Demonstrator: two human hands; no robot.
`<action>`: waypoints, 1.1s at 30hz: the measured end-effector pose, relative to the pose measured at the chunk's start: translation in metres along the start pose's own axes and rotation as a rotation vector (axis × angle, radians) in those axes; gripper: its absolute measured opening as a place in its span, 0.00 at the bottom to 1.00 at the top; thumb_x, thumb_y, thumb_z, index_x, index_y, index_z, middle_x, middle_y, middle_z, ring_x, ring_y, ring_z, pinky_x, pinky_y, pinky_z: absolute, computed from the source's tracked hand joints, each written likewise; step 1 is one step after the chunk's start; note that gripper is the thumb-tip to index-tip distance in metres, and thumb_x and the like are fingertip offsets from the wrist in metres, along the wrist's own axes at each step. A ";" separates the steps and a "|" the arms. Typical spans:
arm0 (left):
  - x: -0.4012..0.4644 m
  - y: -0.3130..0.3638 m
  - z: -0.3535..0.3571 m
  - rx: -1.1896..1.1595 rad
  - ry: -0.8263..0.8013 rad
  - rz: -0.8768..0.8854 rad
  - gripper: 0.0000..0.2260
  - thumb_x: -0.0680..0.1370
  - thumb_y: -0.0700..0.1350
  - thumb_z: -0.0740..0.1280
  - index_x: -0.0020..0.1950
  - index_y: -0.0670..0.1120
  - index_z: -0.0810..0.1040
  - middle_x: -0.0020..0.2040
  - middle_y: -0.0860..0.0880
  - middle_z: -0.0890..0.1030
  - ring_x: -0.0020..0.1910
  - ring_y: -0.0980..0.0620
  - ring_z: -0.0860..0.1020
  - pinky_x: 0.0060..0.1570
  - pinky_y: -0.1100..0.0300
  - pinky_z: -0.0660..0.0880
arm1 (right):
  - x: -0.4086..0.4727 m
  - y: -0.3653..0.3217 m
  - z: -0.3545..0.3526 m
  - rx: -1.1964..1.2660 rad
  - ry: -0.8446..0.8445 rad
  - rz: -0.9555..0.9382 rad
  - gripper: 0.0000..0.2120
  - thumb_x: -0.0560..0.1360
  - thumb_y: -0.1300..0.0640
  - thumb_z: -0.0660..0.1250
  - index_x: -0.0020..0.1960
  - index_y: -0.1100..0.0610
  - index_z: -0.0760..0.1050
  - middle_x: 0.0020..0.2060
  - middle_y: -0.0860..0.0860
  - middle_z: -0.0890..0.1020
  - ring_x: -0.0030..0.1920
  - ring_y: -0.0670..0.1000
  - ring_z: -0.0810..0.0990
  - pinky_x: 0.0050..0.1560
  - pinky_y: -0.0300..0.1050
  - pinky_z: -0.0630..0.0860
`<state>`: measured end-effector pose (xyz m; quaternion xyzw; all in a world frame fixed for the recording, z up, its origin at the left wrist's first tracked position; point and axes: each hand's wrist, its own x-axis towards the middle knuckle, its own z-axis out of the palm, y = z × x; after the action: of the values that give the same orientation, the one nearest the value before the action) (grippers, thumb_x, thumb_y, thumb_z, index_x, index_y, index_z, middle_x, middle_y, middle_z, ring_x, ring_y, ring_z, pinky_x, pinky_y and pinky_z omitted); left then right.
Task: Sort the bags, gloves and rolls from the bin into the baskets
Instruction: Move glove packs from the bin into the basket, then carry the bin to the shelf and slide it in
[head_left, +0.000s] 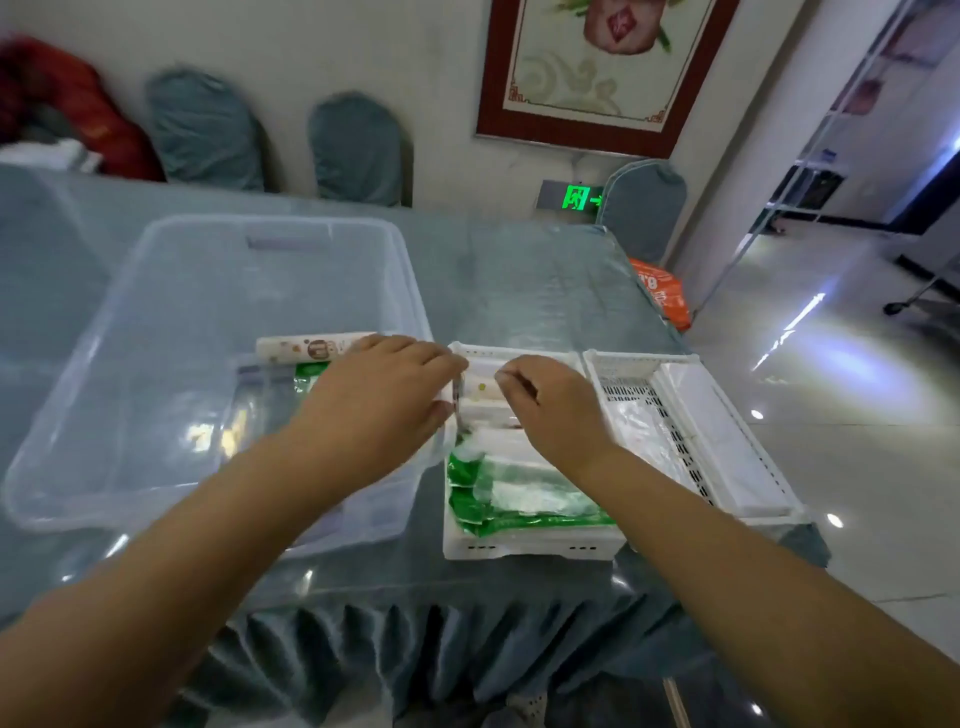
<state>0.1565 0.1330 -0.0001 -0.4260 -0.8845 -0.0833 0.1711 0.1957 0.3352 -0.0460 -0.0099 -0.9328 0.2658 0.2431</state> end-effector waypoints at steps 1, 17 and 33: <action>-0.007 -0.016 -0.008 0.004 -0.003 -0.051 0.18 0.75 0.51 0.64 0.65 0.51 0.72 0.63 0.50 0.77 0.60 0.47 0.75 0.61 0.51 0.68 | 0.009 -0.010 0.007 0.018 -0.011 0.017 0.07 0.76 0.55 0.63 0.41 0.54 0.76 0.34 0.48 0.78 0.36 0.50 0.75 0.36 0.44 0.69; -0.117 -0.170 -0.014 0.075 -0.191 -0.892 0.14 0.75 0.37 0.61 0.60 0.39 0.67 0.57 0.37 0.73 0.52 0.36 0.73 0.45 0.46 0.71 | 0.059 -0.077 0.070 -0.143 -0.294 0.368 0.11 0.71 0.60 0.63 0.53 0.57 0.69 0.42 0.53 0.76 0.39 0.54 0.75 0.32 0.44 0.66; -0.053 -0.158 -0.085 -0.105 0.199 -0.839 0.15 0.76 0.39 0.59 0.63 0.42 0.69 0.55 0.36 0.77 0.50 0.34 0.74 0.43 0.49 0.68 | 0.064 -0.069 0.002 0.087 0.063 0.441 0.05 0.68 0.63 0.66 0.43 0.59 0.76 0.32 0.50 0.76 0.33 0.52 0.74 0.30 0.39 0.67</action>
<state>0.0834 -0.0290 0.0588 -0.0278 -0.9548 -0.2309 0.1850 0.1455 0.2843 0.0156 -0.2112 -0.8877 0.3522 0.2081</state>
